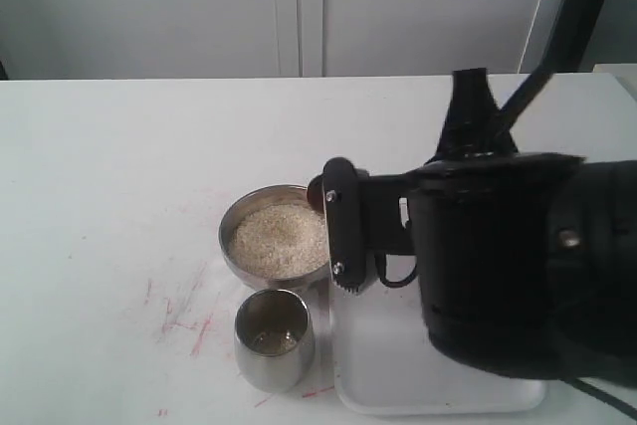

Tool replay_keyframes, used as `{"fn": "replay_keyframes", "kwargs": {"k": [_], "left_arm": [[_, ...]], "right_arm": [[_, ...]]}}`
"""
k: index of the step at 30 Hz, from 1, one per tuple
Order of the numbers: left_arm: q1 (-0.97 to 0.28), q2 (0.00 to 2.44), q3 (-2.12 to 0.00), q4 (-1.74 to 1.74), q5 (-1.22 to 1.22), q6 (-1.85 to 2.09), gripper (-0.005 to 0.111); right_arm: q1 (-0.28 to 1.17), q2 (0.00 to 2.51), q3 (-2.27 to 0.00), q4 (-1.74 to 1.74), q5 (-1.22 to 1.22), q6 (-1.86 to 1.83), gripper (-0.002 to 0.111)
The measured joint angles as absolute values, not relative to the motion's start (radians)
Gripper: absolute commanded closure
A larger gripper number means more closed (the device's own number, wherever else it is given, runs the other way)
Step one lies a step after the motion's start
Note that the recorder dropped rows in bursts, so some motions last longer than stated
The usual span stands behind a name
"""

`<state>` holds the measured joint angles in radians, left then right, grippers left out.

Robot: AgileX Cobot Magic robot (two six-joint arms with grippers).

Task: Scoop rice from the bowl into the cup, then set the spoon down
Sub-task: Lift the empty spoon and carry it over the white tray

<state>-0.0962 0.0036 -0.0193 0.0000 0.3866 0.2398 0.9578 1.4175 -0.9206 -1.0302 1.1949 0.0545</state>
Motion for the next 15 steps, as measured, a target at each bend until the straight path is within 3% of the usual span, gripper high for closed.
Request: {"fn": "replay_keyframes", "kwargs": {"k": [15], "left_arm": [[-0.096,0.004,-0.019,0.000,0.387,0.240,0.092]], "right_arm": [[0.958,0.985,-0.921,-0.490,1.218,0.665,0.108]]}}
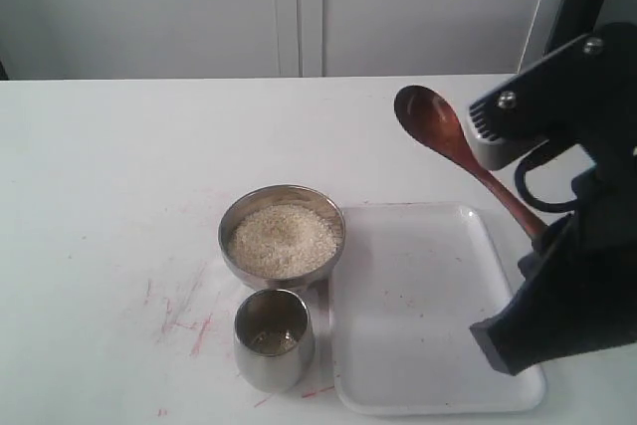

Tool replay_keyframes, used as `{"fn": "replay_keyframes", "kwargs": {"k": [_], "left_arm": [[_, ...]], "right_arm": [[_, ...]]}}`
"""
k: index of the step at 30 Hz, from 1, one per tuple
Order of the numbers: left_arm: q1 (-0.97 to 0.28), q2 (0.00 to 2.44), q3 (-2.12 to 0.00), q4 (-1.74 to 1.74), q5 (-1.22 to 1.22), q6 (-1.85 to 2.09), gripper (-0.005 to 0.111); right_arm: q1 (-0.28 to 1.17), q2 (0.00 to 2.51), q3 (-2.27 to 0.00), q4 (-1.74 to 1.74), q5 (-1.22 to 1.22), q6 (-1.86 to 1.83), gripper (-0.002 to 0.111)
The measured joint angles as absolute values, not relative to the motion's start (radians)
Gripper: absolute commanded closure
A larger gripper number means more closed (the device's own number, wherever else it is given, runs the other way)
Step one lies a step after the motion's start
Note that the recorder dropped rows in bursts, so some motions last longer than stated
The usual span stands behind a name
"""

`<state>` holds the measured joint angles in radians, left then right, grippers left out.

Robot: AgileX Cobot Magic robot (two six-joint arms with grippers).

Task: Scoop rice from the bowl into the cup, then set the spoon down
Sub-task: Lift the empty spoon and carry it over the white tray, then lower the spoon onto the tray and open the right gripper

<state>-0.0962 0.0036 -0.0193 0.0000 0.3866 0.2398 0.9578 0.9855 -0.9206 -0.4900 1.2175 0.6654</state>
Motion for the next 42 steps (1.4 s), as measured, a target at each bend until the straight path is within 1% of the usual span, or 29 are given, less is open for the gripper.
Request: {"fn": "replay_keyframes", "kwargs": {"k": [5,9,13,16,18,22,25,34,42], "left_arm": [[-0.096,0.004,-0.019,0.000,0.387,0.240,0.092],[-0.096,0.004,-0.019,0.000,0.387,0.240,0.092],[-0.096,0.004,-0.019,0.000,0.387,0.240,0.092],[-0.096,0.004,-0.019,0.000,0.387,0.240,0.092],[-0.096,0.004,-0.019,0.000,0.387,0.240,0.092],[-0.096,0.004,-0.019,0.000,0.387,0.240,0.092],[-0.096,0.004,-0.019,0.000,0.387,0.240,0.092],[-0.096,0.004,-0.019,0.000,0.387,0.240,0.092],[-0.096,0.004,-0.019,0.000,0.387,0.240,0.092]], "right_arm": [[0.958,0.981,-0.921,-0.386,1.220,0.773,0.108],[0.958,1.038,-0.921,-0.325,1.220,0.823,0.108],[0.949,1.136,-0.921,-0.402,1.220,0.851,0.108],[0.875,1.232,-0.929,-0.473,1.209,0.861,0.108],[0.792,1.303,-0.948,-0.464,1.158,0.847,0.108],[0.640,1.420,-0.982,-0.358,1.043,0.788,0.108],[0.578,1.486,-0.984,-0.276,1.025,0.731,0.108],[0.563,1.609,-0.984,-0.198,0.920,0.714,0.108],[0.563,1.708,-0.984,-0.185,0.879,0.731,0.108]]}}
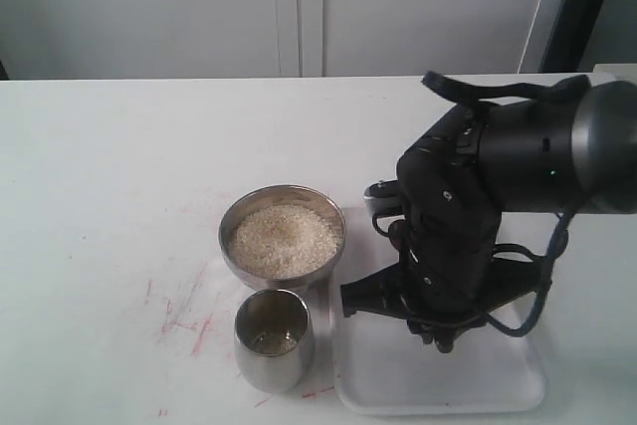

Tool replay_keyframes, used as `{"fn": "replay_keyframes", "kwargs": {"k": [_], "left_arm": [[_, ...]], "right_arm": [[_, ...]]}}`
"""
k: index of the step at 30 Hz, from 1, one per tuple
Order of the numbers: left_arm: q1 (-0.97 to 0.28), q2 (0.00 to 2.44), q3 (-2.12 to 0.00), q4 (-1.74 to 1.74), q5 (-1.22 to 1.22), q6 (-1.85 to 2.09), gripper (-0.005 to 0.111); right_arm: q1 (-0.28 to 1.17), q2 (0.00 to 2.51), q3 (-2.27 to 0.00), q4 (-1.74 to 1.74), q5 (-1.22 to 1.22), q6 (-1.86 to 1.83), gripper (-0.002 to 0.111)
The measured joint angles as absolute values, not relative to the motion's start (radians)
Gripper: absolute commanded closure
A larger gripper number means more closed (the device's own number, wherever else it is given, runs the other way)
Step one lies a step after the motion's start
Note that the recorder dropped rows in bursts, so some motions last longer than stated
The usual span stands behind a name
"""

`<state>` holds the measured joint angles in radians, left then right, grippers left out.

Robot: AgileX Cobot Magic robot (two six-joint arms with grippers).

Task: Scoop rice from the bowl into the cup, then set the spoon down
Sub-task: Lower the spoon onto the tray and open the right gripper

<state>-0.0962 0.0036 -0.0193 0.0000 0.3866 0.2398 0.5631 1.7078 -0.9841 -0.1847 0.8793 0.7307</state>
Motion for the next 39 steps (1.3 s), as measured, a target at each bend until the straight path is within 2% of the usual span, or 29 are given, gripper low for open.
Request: {"fn": "replay_keyframes", "kwargs": {"k": [12,33,36,39], "left_arm": [[-0.096,0.004,-0.019,0.000,0.387,0.240,0.092],[-0.096,0.004,-0.019,0.000,0.387,0.240,0.092],[-0.096,0.004,-0.019,0.000,0.387,0.240,0.092],[-0.096,0.004,-0.019,0.000,0.387,0.240,0.092]], "right_arm": [[0.552,1.792,-0.984,-0.185,0.785,0.767,0.108],[0.505,1.833,-0.986,-0.181,0.773,0.784,0.108],[0.505,1.833,-0.986,-0.181,0.773,0.784,0.103],[0.505,1.833,-0.986,-0.181,0.771,0.784,0.090]]}}
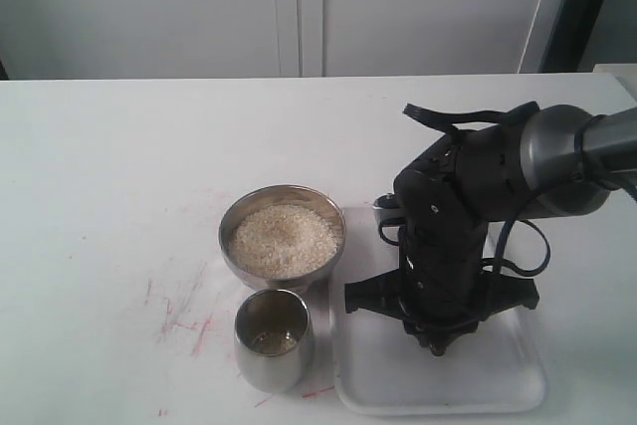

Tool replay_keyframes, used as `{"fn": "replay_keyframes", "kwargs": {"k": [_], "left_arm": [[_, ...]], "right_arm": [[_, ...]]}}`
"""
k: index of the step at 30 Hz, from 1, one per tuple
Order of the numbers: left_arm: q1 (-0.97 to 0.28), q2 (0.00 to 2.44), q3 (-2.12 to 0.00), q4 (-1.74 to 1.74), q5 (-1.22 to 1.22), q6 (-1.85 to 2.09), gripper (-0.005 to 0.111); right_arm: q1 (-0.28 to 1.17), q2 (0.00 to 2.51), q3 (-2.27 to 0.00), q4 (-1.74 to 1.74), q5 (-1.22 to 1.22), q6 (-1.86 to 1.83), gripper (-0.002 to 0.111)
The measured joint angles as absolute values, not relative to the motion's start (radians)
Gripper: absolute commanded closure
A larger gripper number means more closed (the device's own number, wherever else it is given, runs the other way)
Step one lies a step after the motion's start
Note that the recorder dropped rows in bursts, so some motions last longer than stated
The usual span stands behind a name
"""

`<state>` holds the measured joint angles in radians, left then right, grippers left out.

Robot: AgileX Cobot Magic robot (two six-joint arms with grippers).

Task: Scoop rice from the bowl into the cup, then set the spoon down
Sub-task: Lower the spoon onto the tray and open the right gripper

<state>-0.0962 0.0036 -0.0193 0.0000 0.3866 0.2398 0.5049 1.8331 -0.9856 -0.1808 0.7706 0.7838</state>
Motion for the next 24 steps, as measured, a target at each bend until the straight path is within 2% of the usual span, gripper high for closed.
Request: {"fn": "replay_keyframes", "kwargs": {"k": [3,6,15,24], "left_arm": [[-0.096,0.004,-0.019,0.000,0.387,0.240,0.092],[-0.096,0.004,-0.019,0.000,0.387,0.240,0.092],[-0.096,0.004,-0.019,0.000,0.387,0.240,0.092],[-0.096,0.004,-0.019,0.000,0.387,0.240,0.092]], "right_arm": [[0.505,1.833,-0.986,-0.181,0.765,0.784,0.078],[0.505,1.833,-0.986,-0.183,0.765,0.784,0.072],[0.505,1.784,-0.986,-0.181,0.775,0.784,0.072],[0.518,1.547,-0.986,-0.181,1.018,0.677,0.072]]}}
